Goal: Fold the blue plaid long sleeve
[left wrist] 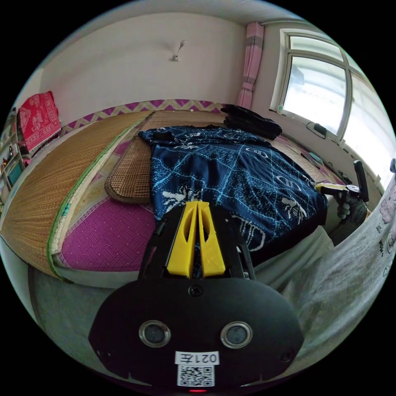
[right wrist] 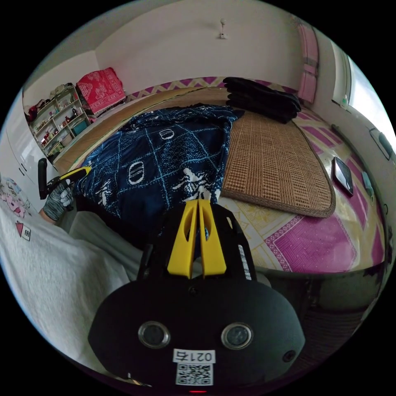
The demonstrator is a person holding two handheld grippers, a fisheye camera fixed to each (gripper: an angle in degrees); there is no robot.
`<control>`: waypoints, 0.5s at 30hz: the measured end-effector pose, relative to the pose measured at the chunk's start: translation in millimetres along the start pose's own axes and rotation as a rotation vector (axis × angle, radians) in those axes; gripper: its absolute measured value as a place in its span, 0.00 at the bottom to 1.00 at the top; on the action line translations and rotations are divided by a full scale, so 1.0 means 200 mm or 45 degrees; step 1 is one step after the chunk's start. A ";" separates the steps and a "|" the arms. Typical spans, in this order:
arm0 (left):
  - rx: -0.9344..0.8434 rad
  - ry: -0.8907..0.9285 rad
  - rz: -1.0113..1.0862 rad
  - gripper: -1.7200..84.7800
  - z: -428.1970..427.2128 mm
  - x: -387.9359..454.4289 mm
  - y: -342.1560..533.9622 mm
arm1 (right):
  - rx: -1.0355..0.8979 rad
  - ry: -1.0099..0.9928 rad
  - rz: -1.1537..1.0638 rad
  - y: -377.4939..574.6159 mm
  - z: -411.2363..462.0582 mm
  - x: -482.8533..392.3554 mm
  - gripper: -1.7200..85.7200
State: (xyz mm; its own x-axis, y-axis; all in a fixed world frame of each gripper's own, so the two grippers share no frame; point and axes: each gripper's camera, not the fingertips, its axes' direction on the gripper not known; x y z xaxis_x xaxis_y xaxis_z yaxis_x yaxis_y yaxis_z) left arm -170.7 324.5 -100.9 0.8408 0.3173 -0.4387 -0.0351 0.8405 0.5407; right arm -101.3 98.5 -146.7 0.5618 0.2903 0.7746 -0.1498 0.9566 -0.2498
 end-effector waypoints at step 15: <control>-0.006 0.190 -0.024 0.01 0.01 -0.47 -0.42 | 0.173 -0.026 -0.525 -0.94 0.23 -0.40 0.06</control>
State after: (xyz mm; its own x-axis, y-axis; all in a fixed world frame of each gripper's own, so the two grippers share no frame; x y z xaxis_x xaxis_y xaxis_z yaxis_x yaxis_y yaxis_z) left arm -246.4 222.5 -103.4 0.7514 0.3633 -0.5508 -0.0234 0.8489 0.5281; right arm -155.5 -103.2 -134.9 0.5811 -0.1176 0.8053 -0.0231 0.9867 0.1608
